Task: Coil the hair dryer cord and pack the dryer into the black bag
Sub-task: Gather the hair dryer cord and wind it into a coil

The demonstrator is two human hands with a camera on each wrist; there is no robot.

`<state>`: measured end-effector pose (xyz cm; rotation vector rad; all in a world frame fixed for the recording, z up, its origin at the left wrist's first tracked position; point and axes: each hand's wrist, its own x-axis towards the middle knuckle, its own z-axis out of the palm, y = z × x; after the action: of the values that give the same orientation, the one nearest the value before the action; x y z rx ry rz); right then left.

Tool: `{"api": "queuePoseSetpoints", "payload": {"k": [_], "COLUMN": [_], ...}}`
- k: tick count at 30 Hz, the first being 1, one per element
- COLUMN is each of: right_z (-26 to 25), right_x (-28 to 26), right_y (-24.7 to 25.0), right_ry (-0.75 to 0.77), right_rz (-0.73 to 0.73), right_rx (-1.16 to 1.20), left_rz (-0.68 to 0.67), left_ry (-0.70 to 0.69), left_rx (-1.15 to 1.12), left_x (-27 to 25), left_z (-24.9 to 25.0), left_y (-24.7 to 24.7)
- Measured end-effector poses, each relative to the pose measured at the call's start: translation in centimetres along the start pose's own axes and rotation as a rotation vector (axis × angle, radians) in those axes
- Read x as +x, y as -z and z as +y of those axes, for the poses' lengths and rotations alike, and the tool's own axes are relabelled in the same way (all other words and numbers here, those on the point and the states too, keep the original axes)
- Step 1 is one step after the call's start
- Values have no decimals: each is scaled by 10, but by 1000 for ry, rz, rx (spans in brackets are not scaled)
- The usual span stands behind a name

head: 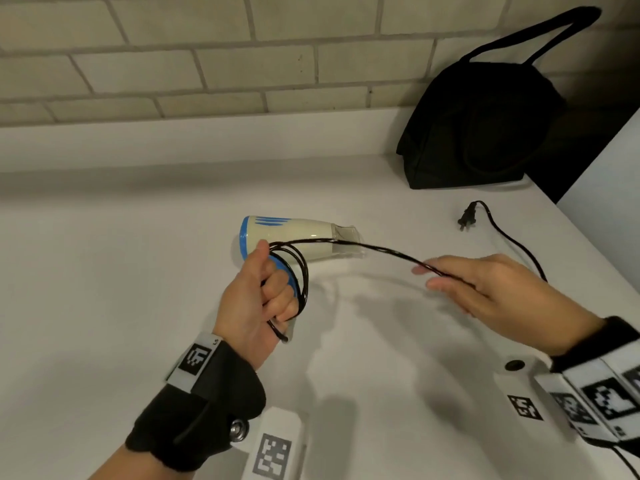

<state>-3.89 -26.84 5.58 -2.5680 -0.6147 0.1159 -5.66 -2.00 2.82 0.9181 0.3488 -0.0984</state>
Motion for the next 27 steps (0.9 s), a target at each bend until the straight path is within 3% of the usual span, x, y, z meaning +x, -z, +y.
{"api": "queuePoseSetpoints", "payload": {"k": [3, 6, 10, 11, 14, 18, 22, 27], "right_z": [-9, -23, -65, -71, -74, -68, -62, -55], "right_x": [4, 15, 16, 16, 8, -1, 1, 11], "right_y": [-18, -41, -54, -54, -48, -27, -9, 3], "right_ry": [11, 61, 199, 249, 286, 205, 156, 211], "right_rz": [131, 12, -149, -122, -247, -119, -134, -32], "right_rx": [-236, -446, -383, -381, -338, -448, -409, -219], "left_rz": [7, -63, -228, -257, -272, -304, -342, -435], "left_ry": [-94, -234, -448, -471, -486, -508, -373, -155], "left_rx": [112, 374, 801, 859, 996, 1301, 1142, 904], "left_x": [-4, -13, -22, -21, -12, -12, -15, -20], "left_z": [-4, -9, -25, -28, -30, -39, -43, -31], "left_y": [-15, -38, -57, -56, -43, -22, -16, -16]}}
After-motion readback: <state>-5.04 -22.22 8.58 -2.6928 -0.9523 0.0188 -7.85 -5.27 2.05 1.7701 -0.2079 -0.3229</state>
